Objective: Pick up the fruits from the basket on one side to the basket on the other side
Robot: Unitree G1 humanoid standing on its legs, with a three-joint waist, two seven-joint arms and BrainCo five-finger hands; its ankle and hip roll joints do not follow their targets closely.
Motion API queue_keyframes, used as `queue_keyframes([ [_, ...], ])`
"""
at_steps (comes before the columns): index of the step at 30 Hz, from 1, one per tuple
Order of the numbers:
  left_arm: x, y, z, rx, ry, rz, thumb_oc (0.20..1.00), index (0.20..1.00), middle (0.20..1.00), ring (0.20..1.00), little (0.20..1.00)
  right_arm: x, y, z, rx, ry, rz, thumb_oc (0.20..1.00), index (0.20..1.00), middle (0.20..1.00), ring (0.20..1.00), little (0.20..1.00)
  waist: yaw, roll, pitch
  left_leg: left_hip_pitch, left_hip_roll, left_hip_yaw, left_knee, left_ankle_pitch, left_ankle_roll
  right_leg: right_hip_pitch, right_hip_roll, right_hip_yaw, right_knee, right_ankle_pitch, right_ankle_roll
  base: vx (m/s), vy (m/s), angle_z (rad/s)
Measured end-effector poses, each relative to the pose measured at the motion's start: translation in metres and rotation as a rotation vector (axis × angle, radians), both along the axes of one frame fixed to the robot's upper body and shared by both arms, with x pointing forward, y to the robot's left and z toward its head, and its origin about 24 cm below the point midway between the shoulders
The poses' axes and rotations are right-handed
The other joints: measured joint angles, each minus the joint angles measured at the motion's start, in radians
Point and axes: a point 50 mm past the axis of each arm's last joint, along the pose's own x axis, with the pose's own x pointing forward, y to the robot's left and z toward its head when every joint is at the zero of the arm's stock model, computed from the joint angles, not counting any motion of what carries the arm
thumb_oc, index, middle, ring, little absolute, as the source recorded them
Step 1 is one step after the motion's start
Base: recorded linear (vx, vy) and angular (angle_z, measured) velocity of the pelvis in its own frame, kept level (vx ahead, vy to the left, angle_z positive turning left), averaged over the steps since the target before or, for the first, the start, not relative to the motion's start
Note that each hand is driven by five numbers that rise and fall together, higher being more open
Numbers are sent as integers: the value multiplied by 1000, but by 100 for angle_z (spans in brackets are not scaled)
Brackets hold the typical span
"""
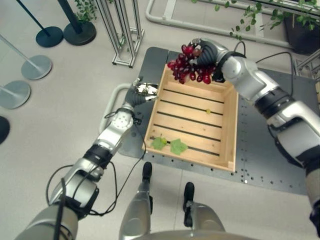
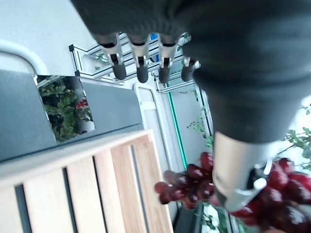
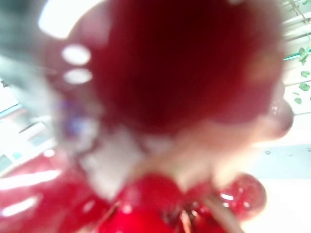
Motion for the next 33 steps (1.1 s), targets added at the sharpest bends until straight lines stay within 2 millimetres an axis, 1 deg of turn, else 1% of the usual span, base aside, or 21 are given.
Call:
queue_keyframes([
  [6,5,-8,17,-9,-38,-36,1000,1000,1000,1000,1000,0,6,-10,-12,33,17,200,200,200,200,200,-1,0,0,2,0,0,0,0,0,2,0,0,-2,0,0,0,0,0],
  [10,6,-12,21,-9,-51,-45,1000,1000,1000,1000,1000,0,13,-20,-21,52,35,200,200,200,200,200,0,1,-1,13,0,0,-6,0,0,14,0,0,-7,0,0,0,0,0],
  [12,6,-15,21,-17,-49,-52,1000,1000,1000,1000,1000,0,17,-26,-25,65,45,200,200,200,200,200,-1,4,-2,13,-1,0,-6,0,0,15,0,0,-8,0,0,0,0,0],
  [17,3,-34,14,-22,-28,-106,1000,1000,1000,1000,1000,1,24,-51,-46,115,46,200,200,200,200,200,-1,10,-5,13,-1,0,-7,0,0,15,0,0,-10,0,0,0,0,0],
  [18,2,-37,14,-27,-27,-111,1000,1000,1000,1000,1000,2,24,-54,-46,125,41,200,200,200,200,200,-2,10,-5,13,-1,0,-7,0,0,15,0,0,-10,0,0,0,0,0],
  [19,2,-42,12,-40,-21,-122,1000,1000,1000,1000,1000,4,23,-63,-51,145,21,200,200,200,200,200,-1,11,-6,13,-1,0,-7,0,0,16,0,0,-10,0,0,0,0,0],
  [21,0,-48,10,-50,-15,-139,1000,1000,1000,1000,1000,7,22,-72,-61,171,-9,200,200,200,200,200,0,13,-7,14,-1,0,-7,0,0,16,0,0,-9,0,0,0,0,0],
  [23,-2,-57,7,-71,5,-166,1000,1000,1000,1000,1000,8,24,-87,-56,208,-31,200,200,200,200,200,0,14,-8,14,-1,-1,-7,0,0,17,0,0,-9,0,0,0,0,0],
  [26,-3,-63,5,-81,10,-180,1000,1000,1000,1000,1000,8,26,-99,-61,223,-45,200,200,200,200,200,0,16,-9,13,-1,-1,-7,0,0,16,0,0,-9,0,0,0,0,0],
  [30,-3,-62,5,-78,10,-177,1000,1000,1000,1000,1000,9,22,-104,-77,228,-70,200,200,200,200,200,1,26,-15,13,-1,-1,-7,-1,0,16,0,0,-9,0,0,0,0,0],
  [33,-3,-61,3,-80,15,-174,1000,1000,1000,1000,1000,10,17,-105,-77,229,-91,200,200,200,200,200,2,42,-24,13,-1,-2,-7,-1,0,17,0,-1,-9,0,0,0,0,0],
])
